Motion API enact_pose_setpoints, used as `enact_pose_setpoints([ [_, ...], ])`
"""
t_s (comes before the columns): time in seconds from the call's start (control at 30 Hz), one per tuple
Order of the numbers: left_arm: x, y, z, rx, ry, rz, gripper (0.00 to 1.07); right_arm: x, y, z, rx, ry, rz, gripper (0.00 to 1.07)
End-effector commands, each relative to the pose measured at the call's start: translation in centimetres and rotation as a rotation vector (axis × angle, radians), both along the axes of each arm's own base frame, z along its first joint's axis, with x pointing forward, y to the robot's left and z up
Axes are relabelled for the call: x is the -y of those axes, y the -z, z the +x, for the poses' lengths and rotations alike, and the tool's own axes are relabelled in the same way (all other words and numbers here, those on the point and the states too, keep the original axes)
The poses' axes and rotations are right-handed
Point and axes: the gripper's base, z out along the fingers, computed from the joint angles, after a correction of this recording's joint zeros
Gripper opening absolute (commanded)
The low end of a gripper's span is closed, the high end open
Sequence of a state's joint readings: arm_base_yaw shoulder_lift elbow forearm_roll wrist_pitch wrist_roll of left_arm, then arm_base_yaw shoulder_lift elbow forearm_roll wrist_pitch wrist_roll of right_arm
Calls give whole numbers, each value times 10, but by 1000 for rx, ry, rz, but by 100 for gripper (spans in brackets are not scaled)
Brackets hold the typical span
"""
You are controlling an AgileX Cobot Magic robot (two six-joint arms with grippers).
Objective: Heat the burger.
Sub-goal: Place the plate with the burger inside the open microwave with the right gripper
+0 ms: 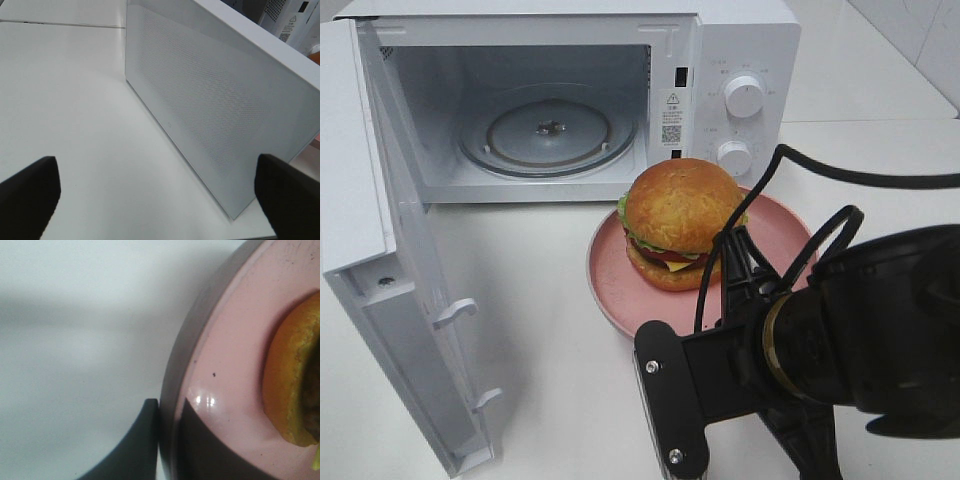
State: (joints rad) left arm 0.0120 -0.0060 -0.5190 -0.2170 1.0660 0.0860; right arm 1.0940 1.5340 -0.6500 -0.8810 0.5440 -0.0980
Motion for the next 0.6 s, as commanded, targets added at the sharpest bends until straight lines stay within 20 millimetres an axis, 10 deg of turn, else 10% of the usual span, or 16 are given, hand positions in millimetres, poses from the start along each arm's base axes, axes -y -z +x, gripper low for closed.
enact_pose_setpoints([
  [0.03, 0, 1, -3, 13, -1, -1, 98, 1, -5, 9, 36, -69, -7, 0],
  [0.6, 0, 1, -3, 13, -1, -1, 98, 10, -22, 55, 21, -224, 14, 0],
])
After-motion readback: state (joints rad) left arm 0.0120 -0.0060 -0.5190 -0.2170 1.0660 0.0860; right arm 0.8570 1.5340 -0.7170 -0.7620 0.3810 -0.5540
